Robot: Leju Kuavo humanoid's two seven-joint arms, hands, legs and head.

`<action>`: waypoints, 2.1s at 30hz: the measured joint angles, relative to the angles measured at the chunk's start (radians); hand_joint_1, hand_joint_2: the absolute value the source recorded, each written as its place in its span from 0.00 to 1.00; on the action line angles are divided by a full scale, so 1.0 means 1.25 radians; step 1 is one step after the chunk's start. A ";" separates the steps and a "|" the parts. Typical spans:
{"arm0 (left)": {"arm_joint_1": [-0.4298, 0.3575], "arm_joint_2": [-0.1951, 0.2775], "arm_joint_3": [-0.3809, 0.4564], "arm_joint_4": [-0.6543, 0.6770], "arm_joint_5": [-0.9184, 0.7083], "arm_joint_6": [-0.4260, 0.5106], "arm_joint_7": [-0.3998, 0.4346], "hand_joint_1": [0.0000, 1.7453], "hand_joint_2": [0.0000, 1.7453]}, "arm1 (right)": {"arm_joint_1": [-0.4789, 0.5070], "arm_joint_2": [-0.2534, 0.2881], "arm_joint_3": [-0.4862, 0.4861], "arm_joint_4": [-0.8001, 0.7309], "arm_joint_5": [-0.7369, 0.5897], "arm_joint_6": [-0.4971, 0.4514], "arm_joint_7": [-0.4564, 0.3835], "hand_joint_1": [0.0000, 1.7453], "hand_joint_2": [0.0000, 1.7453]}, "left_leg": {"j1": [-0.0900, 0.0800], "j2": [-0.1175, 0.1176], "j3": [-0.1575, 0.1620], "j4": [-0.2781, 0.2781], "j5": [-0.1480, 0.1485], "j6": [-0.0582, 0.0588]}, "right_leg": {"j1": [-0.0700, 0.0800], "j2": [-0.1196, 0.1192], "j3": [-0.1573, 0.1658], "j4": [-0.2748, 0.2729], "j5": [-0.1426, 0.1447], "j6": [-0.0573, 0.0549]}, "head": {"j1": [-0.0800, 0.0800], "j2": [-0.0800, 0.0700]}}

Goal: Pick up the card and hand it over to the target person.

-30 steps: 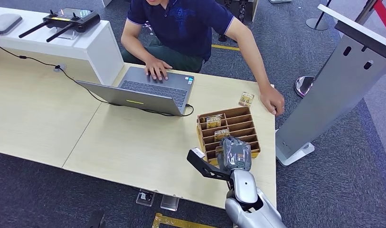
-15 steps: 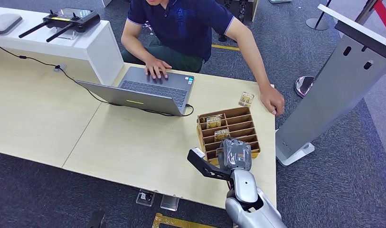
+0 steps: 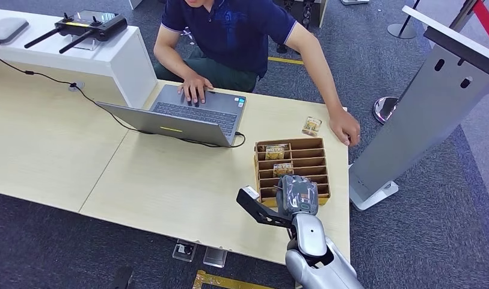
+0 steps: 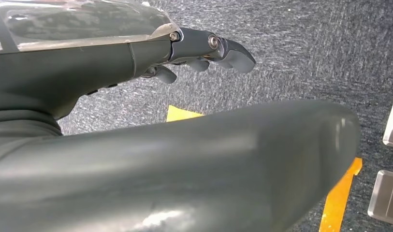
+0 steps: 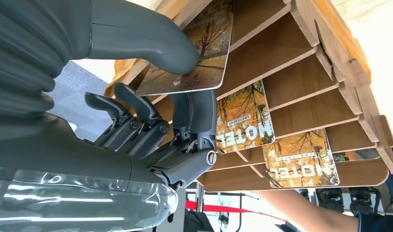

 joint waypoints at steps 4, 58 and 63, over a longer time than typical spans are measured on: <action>0.001 0.000 0.011 0.000 0.011 0.003 -0.002 0.00 0.00 | -0.004 -0.009 -0.001 -0.052 -0.001 -0.010 -0.014 1.00 1.00 | 0.000 0.000 0.000 0.000 0.000 0.000 | 0.000 0.000 0.000 0.000 0.000 0.000 | 0.000 0.000; 0.001 0.005 -0.010 0.002 -0.004 -0.008 -0.016 0.00 0.00 | -0.299 0.060 -0.130 0.100 -0.212 -0.226 -0.261 0.00 1.00 | 0.000 -0.002 -0.001 0.000 0.001 0.000 | 0.000 -0.002 0.000 0.001 0.000 0.000 | 0.000 0.000; 0.002 0.005 0.001 0.003 0.008 -0.005 -0.019 0.00 0.00 | -0.143 -0.065 -0.181 -0.181 -0.452 -0.121 -0.331 0.00 1.00 | 0.001 -0.005 0.000 0.000 0.001 0.000 | 0.001 -0.005 0.002 -0.001 0.000 0.000 | 0.000 0.000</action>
